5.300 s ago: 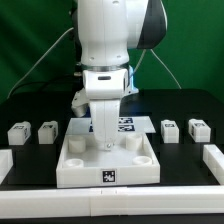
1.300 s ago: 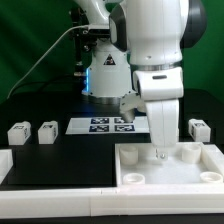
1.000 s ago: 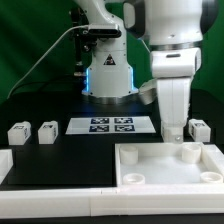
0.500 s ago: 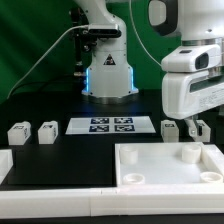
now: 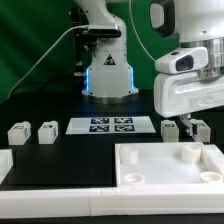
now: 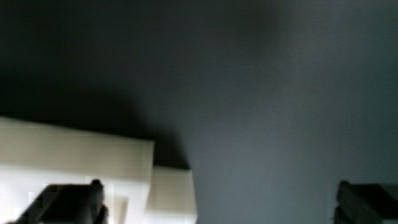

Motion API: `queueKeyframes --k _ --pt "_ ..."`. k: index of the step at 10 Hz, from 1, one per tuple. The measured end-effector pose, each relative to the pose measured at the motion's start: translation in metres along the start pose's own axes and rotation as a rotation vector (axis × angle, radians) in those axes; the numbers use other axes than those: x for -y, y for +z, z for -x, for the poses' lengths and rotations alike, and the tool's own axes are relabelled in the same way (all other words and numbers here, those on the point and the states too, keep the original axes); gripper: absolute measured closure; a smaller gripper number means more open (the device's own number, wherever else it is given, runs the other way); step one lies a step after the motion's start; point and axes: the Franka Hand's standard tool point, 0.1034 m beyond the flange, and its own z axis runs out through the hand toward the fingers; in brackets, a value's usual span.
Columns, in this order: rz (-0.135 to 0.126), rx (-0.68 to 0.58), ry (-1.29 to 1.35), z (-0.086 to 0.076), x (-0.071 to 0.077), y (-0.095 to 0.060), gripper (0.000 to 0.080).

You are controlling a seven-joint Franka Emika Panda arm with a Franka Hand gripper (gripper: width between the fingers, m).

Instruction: Assemble one leg

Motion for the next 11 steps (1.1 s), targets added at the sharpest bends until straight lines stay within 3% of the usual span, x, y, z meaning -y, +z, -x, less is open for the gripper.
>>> queueKeyframes --k 2,3,4,5,6,9,10,11 --pt "0.007 0.099 0.008 0.010 0.001 0.000 0.0151" --pt "0.017 0.228 0.039 0.020 -0.001 0.001 0.0151" --pt "0.018 0.331 0.049 0.019 0.000 0.003 0.0151" --pt "0.012 0.355 0.041 0.014 0.000 0.008 0.0151" --pt "0.018 0.453 0.043 0.024 -0.001 0.006 0.0151" --pt "0.014 0.769 0.046 0.029 -0.001 0.007 0.0151" --pt "0.036 0.863 0.095 0.034 0.003 0.013 0.0151" --pt "0.041 0.979 0.083 0.040 0.005 0.015 0.0151"
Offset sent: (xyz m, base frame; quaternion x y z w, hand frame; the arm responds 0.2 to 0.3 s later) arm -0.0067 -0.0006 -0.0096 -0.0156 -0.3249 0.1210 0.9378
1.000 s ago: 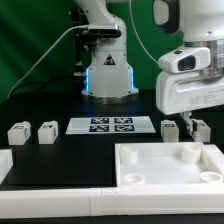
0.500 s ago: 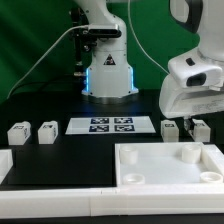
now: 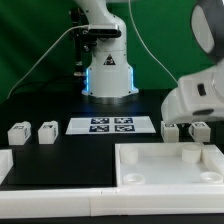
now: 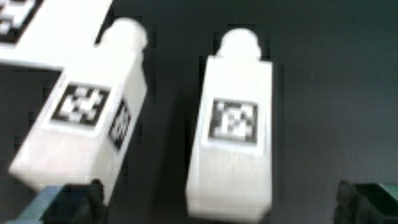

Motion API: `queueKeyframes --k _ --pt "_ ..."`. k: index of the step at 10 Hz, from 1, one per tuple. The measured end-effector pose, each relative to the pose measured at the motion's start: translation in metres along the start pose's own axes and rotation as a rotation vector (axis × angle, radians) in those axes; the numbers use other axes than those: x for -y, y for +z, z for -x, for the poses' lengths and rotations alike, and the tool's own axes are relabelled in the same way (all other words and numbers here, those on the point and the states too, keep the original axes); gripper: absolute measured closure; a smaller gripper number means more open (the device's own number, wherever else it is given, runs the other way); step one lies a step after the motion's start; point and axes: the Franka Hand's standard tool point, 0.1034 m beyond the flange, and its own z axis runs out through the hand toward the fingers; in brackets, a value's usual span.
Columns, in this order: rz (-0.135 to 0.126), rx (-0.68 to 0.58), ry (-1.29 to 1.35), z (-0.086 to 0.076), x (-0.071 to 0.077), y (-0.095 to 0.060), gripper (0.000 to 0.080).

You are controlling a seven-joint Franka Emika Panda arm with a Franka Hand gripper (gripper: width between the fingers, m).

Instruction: Assemble one leg

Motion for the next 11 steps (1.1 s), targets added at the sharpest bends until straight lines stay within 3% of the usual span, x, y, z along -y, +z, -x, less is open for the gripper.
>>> queueKeyframes --k 1,3,7,11 --pt "-0.005 -0.003 -0.001 -0.008 0.001 -0.002 0.0151" --pt "-0.004 -0.002 0.005 -0.009 0.001 0.003 0.0151" --pt "0.022 -0.007 -0.012 -0.012 0.015 0.019 0.0151" --pt "0.030 -0.001 -0.015 -0.013 0.015 0.028 0.0151"
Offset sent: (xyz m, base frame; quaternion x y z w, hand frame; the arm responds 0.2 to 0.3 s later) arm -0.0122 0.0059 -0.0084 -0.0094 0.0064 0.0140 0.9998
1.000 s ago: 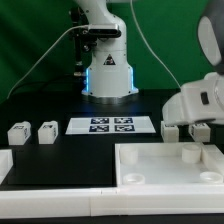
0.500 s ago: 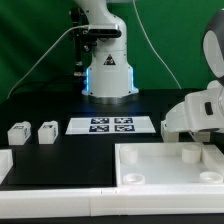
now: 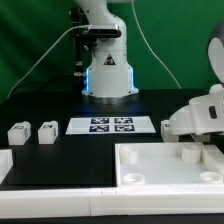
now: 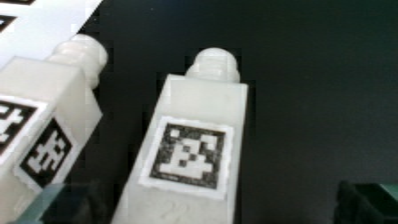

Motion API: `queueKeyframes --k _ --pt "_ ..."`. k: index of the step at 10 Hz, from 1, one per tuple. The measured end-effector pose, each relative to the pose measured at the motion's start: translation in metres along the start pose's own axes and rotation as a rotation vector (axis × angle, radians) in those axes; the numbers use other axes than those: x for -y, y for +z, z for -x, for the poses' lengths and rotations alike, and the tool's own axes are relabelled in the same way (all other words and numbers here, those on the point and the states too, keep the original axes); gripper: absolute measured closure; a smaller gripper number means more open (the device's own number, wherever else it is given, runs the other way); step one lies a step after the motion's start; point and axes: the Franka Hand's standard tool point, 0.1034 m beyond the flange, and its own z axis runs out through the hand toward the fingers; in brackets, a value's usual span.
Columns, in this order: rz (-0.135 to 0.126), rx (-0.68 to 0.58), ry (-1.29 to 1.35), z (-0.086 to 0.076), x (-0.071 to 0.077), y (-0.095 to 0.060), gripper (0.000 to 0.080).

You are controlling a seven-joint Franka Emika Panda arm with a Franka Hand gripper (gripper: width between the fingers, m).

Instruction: Assemble one leg

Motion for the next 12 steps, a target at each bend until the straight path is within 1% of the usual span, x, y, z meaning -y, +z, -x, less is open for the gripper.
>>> queueKeyframes --k 1,2,3,4,12 --pt "0.000 0.000 0.000 -0.0001 -0.0001 0.0000 0.0181" --pt "0.000 0.000 0.000 -0.0001 -0.0002 0.0000 0.0181" --pt "0.000 0.000 0.001 -0.0001 -0.0003 0.0001 0.0364" --pt "0.000 0.000 0.001 -0.0002 -0.0003 0.0001 0.0508" --pt "0.000 0.000 0.001 -0.0002 -0.0004 0.0001 0.0506"
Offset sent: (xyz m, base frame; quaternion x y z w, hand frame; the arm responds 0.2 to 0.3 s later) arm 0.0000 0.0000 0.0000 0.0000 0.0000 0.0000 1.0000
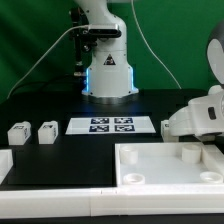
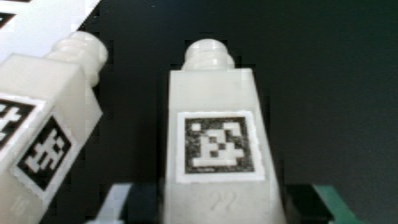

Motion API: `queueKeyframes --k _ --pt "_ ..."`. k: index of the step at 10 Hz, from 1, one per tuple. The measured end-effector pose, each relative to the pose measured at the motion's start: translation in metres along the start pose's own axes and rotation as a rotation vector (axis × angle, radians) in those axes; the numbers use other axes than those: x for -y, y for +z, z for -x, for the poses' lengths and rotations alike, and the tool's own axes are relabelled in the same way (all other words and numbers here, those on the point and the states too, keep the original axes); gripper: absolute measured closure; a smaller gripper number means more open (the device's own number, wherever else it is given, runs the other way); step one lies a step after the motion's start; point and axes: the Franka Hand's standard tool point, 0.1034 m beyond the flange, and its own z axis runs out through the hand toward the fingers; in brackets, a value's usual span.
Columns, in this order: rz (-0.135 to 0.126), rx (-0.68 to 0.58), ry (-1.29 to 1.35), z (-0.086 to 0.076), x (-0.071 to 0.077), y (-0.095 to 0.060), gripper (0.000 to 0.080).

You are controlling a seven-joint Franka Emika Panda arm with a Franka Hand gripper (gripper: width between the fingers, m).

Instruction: Assemble one leg

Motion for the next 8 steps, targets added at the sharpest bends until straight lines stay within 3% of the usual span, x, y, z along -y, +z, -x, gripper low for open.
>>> queueKeyframes --k 1,2,5,6,7,8 --pt "-0.001 0.000 0.001 0.000 -0.001 0.000 0.0506" --pt "-0.016 -0.020 0.007 0.003 -0.007 -0.012 0.0505" --pt "-0.040 -0.150 0.003 0.033 -0.022 -0.078 0.0505" --pt "-0.035 -0.311 0.002 0.036 -0.025 -0.107 0.0505" --pt "-0.027 -0.409 -0.018 0.051 -0.032 -0.119 0.0505" --pt "-0.031 -0.528 -0.024 0.056 -0.045 -0.135 0.0505"
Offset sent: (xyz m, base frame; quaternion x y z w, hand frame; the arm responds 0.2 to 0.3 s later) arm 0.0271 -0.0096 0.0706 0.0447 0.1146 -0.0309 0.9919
